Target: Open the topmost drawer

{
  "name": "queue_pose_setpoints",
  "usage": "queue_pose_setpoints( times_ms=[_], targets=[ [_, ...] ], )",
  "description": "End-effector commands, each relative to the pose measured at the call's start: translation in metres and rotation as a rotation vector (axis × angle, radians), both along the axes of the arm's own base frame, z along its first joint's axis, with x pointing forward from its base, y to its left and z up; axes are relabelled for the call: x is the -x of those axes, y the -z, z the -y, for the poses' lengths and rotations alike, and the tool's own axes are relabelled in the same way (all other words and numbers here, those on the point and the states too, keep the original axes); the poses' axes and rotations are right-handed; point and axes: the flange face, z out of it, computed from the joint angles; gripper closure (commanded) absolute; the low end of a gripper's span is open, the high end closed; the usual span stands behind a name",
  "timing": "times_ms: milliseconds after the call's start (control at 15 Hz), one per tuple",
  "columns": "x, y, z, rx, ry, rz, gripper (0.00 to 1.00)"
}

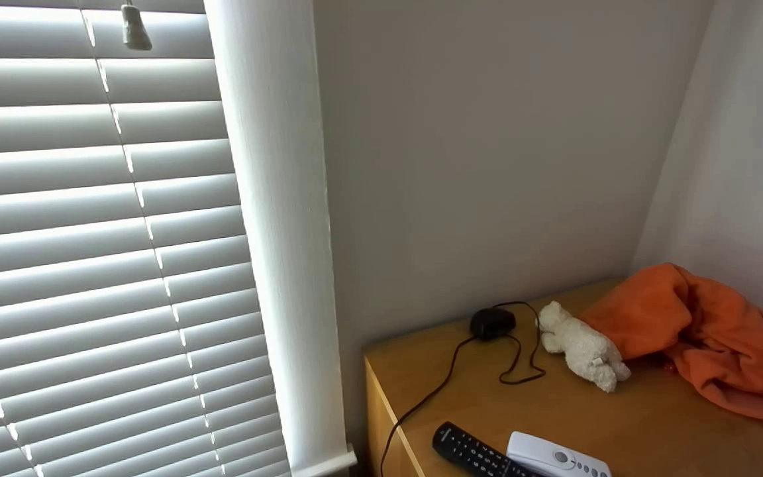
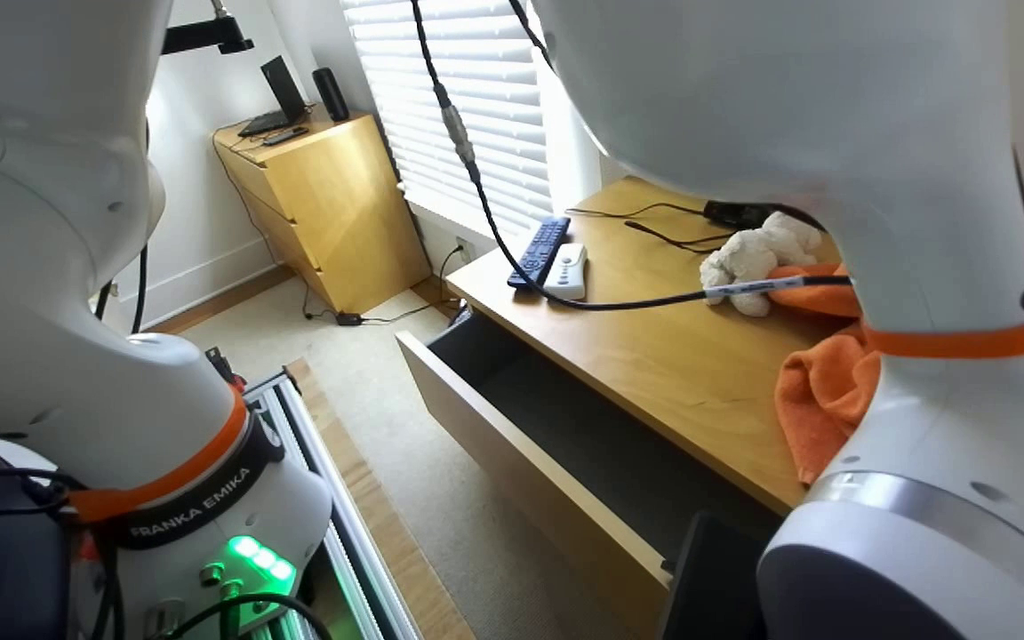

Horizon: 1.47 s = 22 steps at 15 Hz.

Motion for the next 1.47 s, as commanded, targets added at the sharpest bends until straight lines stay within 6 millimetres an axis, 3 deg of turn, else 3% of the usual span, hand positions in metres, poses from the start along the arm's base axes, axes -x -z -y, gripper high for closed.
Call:
queue_pose_setpoints(
  times_ms=[0, 667, 1133, 1400],
  targets=[
    [0.004, -0.016, -0.013, 0.065, -0.036, -0.075, 0.00],
    [0.017, -0.025, -0.039, 0.247, -0.118, -0.264, 0.00],
    [0.006, -0.078, -0.081, 0.364, -0.317, -0.084, 0.00],
    [-0.005, -0.096, -0.108, 0.491, -0.433, 0.053, 0.00]
  ],
)
